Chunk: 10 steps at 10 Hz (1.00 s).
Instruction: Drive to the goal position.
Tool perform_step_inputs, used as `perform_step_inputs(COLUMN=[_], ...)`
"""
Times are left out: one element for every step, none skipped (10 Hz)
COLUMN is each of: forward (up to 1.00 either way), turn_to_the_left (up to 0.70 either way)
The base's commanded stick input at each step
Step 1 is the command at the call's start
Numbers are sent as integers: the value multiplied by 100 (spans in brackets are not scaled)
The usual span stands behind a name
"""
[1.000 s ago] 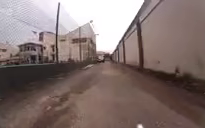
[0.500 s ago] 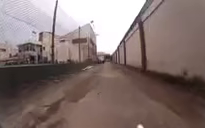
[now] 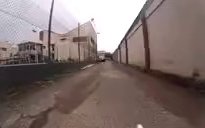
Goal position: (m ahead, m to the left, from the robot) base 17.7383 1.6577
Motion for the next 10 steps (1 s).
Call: perform_step_inputs(forward=[70,70,70,70,70,70,70,70,70,70], turn_to_the_left=[0,-7,-29,-35,-35,-35,0,0,0,0])
